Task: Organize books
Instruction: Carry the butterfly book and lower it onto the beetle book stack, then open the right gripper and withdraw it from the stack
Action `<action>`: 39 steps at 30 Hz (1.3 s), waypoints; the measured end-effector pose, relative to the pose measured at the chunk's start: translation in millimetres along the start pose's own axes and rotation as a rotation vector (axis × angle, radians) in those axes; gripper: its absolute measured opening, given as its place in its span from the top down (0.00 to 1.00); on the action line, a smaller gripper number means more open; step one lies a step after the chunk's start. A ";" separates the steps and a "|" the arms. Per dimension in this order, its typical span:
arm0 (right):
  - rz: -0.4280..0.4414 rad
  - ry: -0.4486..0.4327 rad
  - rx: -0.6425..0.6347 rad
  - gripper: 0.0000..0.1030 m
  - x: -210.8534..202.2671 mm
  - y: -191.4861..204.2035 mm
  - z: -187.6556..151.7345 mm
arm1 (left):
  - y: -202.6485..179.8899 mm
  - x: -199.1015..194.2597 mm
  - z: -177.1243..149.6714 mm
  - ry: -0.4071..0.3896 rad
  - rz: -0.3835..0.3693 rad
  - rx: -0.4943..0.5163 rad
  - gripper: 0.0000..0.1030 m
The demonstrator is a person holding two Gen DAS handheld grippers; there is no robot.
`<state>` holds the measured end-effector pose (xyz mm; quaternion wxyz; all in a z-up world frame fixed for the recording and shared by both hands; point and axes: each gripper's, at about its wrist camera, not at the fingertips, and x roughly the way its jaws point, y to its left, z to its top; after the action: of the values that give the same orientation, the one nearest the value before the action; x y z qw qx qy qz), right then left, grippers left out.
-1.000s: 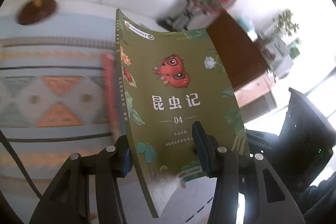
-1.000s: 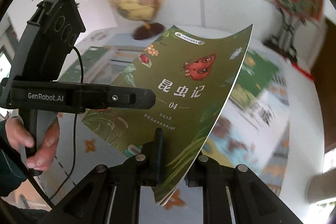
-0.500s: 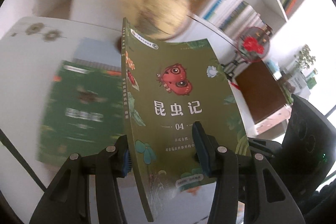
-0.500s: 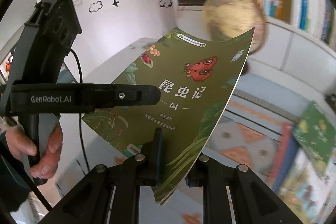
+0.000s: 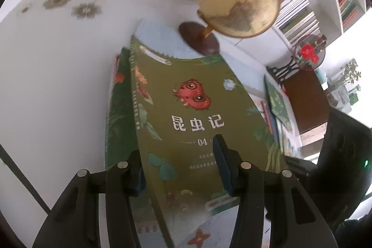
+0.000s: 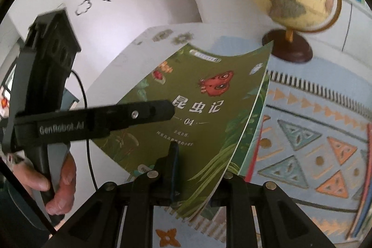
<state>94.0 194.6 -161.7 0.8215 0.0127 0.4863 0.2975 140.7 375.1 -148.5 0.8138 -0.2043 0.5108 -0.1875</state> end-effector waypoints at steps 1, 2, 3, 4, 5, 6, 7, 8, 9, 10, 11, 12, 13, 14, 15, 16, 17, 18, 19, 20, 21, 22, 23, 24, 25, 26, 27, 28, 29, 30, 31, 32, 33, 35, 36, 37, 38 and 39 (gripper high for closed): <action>0.000 0.010 0.017 0.82 5.1 -2.3 1.2 | 4.0 2.1 -1.7 0.005 -0.003 0.006 0.55; -0.001 0.012 0.027 0.82 7.0 -3.1 1.8 | 5.9 4.3 -3.4 0.011 0.001 0.011 0.55; -0.005 0.013 0.031 0.82 8.7 -4.1 2.7 | 6.9 6.7 -5.5 0.015 0.016 0.021 0.55; -0.007 0.018 0.034 0.82 11.4 -4.5 3.9 | 7.0 8.4 -7.4 0.020 0.026 0.032 0.55; -0.014 0.027 0.033 0.82 13.2 -2.9 4.5 | 7.8 9.6 -9.6 0.024 0.023 0.032 0.55; -0.026 0.039 0.029 0.82 19.4 -5.9 12.8 | 9.6 9.7 -11.7 0.026 0.018 0.023 0.55; -0.035 0.046 0.026 0.82 22.2 -3.9 13.9 | 11.8 9.8 -13.2 0.029 0.014 0.015 0.55; -0.040 0.050 0.023 0.82 25.5 -3.0 15.7 | 15.0 9.5 -14.8 0.031 0.008 0.002 0.55; -0.039 0.051 0.025 0.81 26.2 -1.7 15.5 | 18.7 9.0 -15.2 0.028 -0.006 -0.009 0.55; -0.030 0.060 0.039 0.81 22.8 -4.4 9.8 | 21.5 7.6 -15.9 0.025 -0.018 -0.022 0.55; -0.023 0.066 0.050 0.81 24.0 -4.8 8.4 | 24.4 7.2 -15.4 0.025 -0.028 -0.035 0.55; -0.016 0.073 0.061 0.80 24.4 -6.1 5.9 | 26.8 6.2 -15.2 0.024 -0.036 -0.052 0.53; -0.010 0.080 0.073 0.79 26.9 -6.4 4.5 | 28.6 5.1 -15.1 0.022 -0.038 -0.064 0.52; -0.008 0.087 0.087 0.78 28.2 -6.9 2.2 | 29.6 4.1 -14.9 0.021 -0.036 -0.072 0.52; -0.005 0.098 0.103 0.75 30.5 -9.0 2.0 | 30.8 2.8 -14.9 0.019 -0.031 -0.079 0.52; -0.003 0.113 0.121 0.72 33.4 -12.5 1.4 | 31.8 1.5 -15.0 0.016 -0.028 -0.090 0.52; 0.003 0.126 0.139 0.72 35.2 -15.1 0.8 | 33.5 0.2 -14.8 0.012 -0.029 -0.106 0.50; 0.009 0.127 0.150 0.72 35.2 -16.0 -0.5 | 36.0 -0.9 -14.4 0.004 -0.034 -0.128 0.49; 0.011 0.125 0.158 0.71 34.5 -17.1 -0.7 | 37.5 -1.4 -13.7 -0.003 -0.038 -0.144 0.48; 0.006 0.125 0.165 0.71 33.6 -17.3 -1.1 | 38.3 -1.3 -12.5 -0.009 -0.035 -0.152 0.48; -0.002 0.127 0.168 0.70 33.0 -16.3 -1.5 | 38.2 -0.9 -10.5 -0.013 -0.030 -0.155 0.48; -0.006 0.129 0.170 0.68 31.6 -14.2 -2.2 | 38.1 0.1 -8.4 -0.017 -0.026 -0.158 0.47; -0.010 0.129 0.171 0.67 31.3 -12.4 -2.8 | 38.5 1.1 -6.6 -0.018 -0.027 -0.160 0.46; -0.015 0.130 0.169 0.63 31.5 -10.4 -2.9 | 38.6 1.9 -4.6 -0.019 -0.026 -0.163 0.46; -0.022 0.134 0.163 0.57 30.6 -6.0 -3.9 | 38.3 1.6 -3.3 -0.021 -0.016 -0.166 0.46; -0.028 0.141 0.153 0.55 30.6 -2.0 -4.5 | 38.5 0.5 -2.5 -0.026 -0.004 -0.166 0.46; -0.032 0.150 0.143 0.51 30.6 1.5 -5.4 | 39.0 -2.4 -2.3 -0.034 0.015 -0.164 0.46; -0.036 0.160 0.134 0.51 30.7 3.8 -6.5 | 39.7 -5.5 -3.4 -0.039 0.027 -0.167 0.46; -0.042 0.171 0.121 0.50 30.1 5.0 -8.3 | 40.8 -9.4 -6.1 -0.044 0.034 -0.173 0.44; -0.048 0.180 0.114 0.49 28.8 4.7 -9.8 | 42.6 -13.0 -8.5 -0.046 0.034 -0.181 0.42; -0.053 0.188 0.115 0.48 25.9 2.2 -12.6 | 43.7 -17.0 -12.3 -0.050 0.045 -0.192 0.42; -0.053 0.198 0.123 0.48 22.4 -1.1 -14.9 | 44.6 -21.1 -15.7 -0.055 0.058 -0.200 0.42; -0.052 0.209 0.128 0.48 20.4 -3.3 -16.1 | 44.0 -27.1 -21.3 -0.065 0.069 -0.206 0.42; -0.050 0.237 0.139 0.48 11.8 -10.4 -21.9 | 38.8 -40.6 -34.4 -0.084 0.110 -0.213 0.42; -0.053 0.239 0.140 0.48 8.2 -11.2 -25.2 | 33.7 -45.3 -39.6 -0.090 0.135 -0.203 0.42; -0.055 0.238 0.136 0.48 0.5 -12.2 -31.5 | 23.9 -52.5 -48.1 -0.099 0.178 -0.177 0.42; -0.059 0.235 0.128 0.48 -8.8 -13.0 -39.6 | 14.9 -56.7 -55.2 -0.102 0.216 -0.153 0.41; -0.073 0.233 0.120 0.48 -20.9 -14.4 -51.2 | -0.1 -61.4 -66.2 -0.098 0.270 -0.114 0.39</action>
<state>52.3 158.5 -176.6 0.7676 0.0094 0.5952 0.2374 55.5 397.3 -128.2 0.8427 -0.1885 0.5029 -0.0367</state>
